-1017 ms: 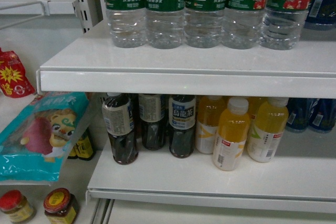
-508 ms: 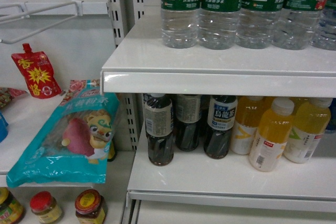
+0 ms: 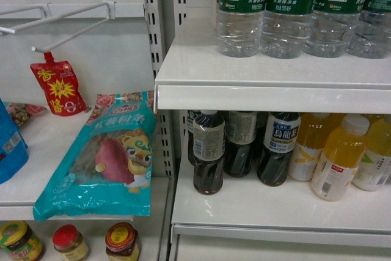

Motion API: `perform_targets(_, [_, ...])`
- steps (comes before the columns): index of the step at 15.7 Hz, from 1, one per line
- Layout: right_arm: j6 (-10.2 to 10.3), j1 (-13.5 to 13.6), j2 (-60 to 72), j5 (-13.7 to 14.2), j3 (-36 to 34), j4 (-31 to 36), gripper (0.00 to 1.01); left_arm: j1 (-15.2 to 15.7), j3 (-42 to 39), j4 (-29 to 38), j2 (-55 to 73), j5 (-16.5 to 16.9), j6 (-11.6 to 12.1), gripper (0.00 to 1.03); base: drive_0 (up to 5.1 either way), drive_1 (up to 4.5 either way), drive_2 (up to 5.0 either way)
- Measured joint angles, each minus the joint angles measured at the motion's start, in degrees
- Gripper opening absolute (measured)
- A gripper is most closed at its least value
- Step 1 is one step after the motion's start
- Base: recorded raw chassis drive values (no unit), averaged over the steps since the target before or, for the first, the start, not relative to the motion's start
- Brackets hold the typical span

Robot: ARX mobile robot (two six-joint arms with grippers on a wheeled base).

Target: Move water from second to third shelf

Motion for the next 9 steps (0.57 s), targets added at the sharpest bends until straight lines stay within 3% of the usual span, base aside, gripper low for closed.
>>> perform_targets(5, [0.0, 0.0, 0.0, -0.2, 0.0, 0.0, 0.41, 0.0, 0.0, 0.0, 0.0, 0.0, 0.0, 0.98, 0.0, 0.00, 0.0])
perform_targets(7, [-1.6, -0.2, 2.6, -0.2, 1.5, -1.3, 0.41, 0.0, 0.0, 0.0, 0.0, 0.0, 0.0, 0.98, 0.0, 0.00, 0.0])
perform_targets(9, [-3.6, -0.6, 9.9, 0.9, 4.7, 5.8, 0.41, 0.0, 0.0, 0.0, 0.0, 0.0, 0.0, 0.98, 0.0, 0.00, 0.0])
